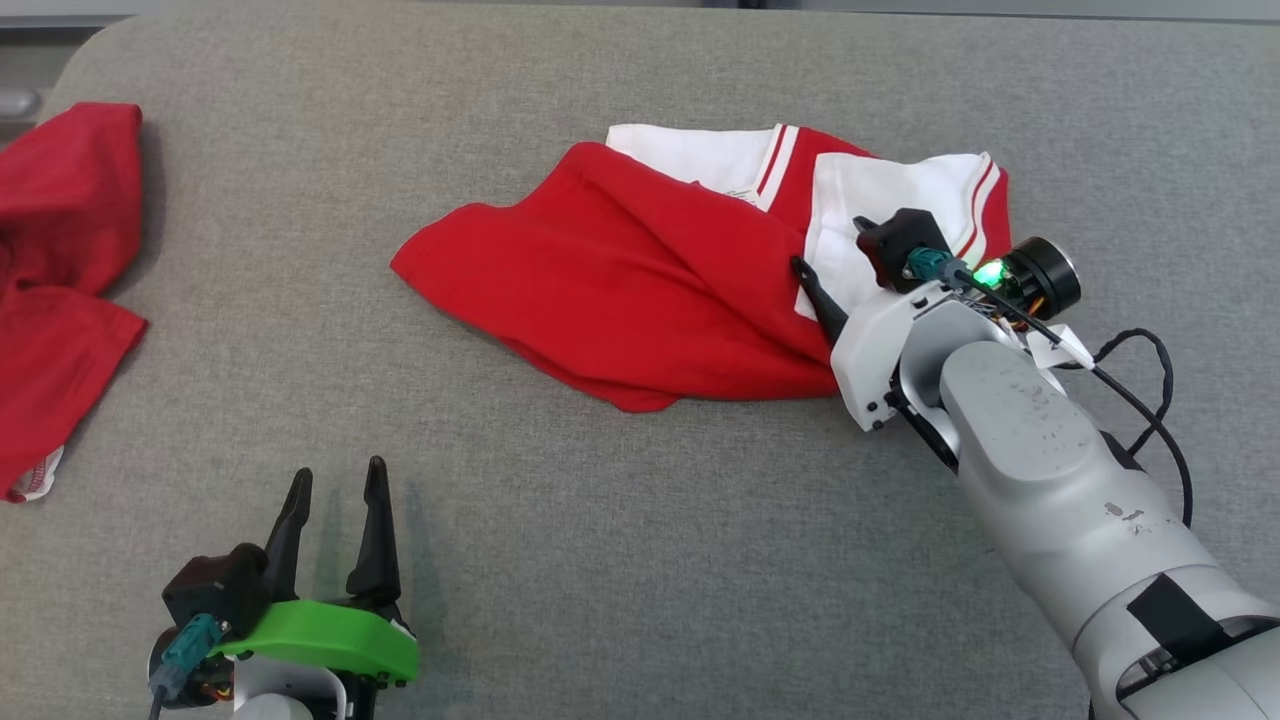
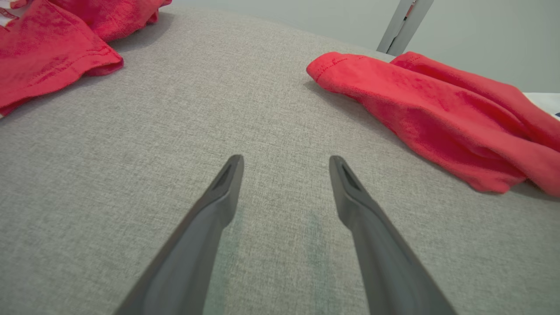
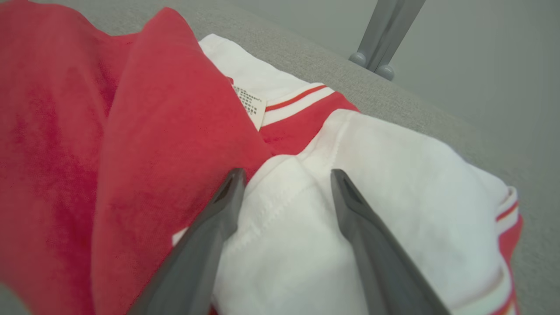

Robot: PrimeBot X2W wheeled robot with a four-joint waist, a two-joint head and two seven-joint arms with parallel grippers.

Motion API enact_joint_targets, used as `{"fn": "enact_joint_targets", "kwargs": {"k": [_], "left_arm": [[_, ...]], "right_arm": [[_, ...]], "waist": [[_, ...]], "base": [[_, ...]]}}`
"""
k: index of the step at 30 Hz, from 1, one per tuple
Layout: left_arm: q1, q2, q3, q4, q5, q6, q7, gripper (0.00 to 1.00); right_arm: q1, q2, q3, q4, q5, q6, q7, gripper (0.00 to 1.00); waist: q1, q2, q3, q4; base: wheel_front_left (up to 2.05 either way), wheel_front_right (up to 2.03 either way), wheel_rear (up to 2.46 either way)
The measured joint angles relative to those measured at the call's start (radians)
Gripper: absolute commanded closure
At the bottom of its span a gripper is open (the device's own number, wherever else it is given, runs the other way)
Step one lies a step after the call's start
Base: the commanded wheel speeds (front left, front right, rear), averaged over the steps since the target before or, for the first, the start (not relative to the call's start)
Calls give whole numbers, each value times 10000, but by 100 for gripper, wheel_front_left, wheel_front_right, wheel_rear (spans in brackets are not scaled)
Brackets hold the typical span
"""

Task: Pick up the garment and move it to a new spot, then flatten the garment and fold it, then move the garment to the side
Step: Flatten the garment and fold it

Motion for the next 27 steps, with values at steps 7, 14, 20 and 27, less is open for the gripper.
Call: {"fn": "enact_joint_targets", "kwargs": {"k": [7,14,20,27], "left_arm": [[-28,21,-15,19,-6,0,0,0],[10,44,-82,-71,23,0,0,0],[114,58,-163,-90,27,0,0,0],[113,31,-134,-82,27,0,0,0]], "right_arm": [[285,6,59,460,276,0,-401,5],[521,4,-75,533,500,0,-826,61],[611,2,-362,261,644,0,-1024,100],[344,4,-1595,-1918,48,0,-1076,100]], "waist": [[0,0,94,154],[0,0,-64,-22],[0,0,-135,-65],[0,0,-175,34]], "base": [[0,0,0],[0,0,0],[0,0,0],[0,0,0]]}}
